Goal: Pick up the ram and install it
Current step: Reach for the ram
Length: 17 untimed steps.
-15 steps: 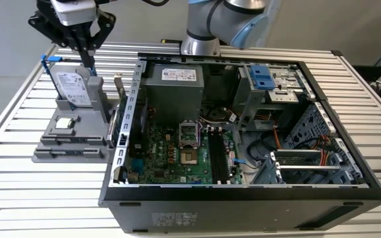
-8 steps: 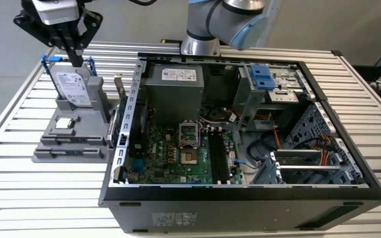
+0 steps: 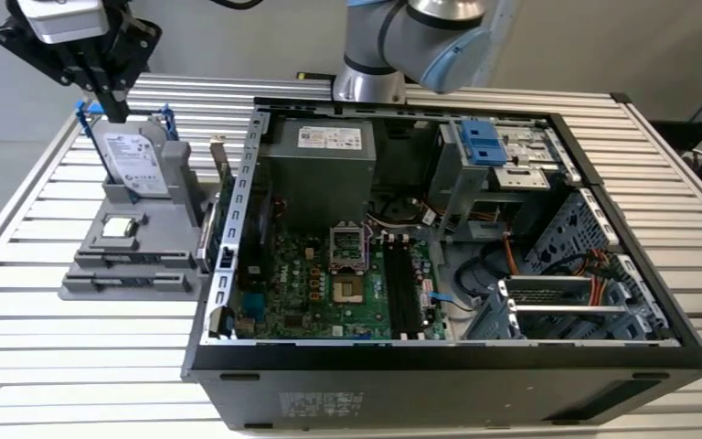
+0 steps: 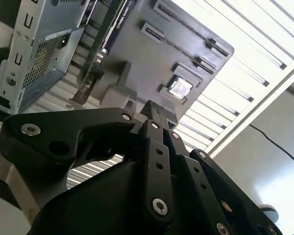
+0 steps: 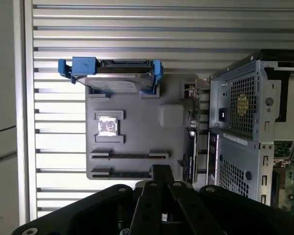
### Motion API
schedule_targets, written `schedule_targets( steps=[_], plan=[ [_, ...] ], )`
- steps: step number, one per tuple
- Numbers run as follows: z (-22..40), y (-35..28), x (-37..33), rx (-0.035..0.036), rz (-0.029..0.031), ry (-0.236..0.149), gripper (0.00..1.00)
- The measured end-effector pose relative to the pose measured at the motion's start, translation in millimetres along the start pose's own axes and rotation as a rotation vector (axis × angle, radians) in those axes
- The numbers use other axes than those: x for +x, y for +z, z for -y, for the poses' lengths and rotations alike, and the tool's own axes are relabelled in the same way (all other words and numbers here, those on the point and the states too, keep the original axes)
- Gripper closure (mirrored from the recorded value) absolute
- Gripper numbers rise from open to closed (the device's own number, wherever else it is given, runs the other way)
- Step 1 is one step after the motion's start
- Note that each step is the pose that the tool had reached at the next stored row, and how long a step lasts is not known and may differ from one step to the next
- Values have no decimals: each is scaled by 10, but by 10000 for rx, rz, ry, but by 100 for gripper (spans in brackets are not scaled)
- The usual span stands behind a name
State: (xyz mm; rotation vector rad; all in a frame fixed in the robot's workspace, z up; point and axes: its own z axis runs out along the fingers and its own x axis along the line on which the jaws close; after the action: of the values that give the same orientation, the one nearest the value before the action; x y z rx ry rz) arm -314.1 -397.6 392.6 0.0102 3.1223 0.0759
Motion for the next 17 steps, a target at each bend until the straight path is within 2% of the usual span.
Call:
schedule_targets(
  steps=[11,15,17],
  plan=[
    [-1,-4,261,0,-1,1,100],
    [-1,-6,334,0,-3,0,100],
    [-2,-6,340,0,-1,0,100]
  ],
)
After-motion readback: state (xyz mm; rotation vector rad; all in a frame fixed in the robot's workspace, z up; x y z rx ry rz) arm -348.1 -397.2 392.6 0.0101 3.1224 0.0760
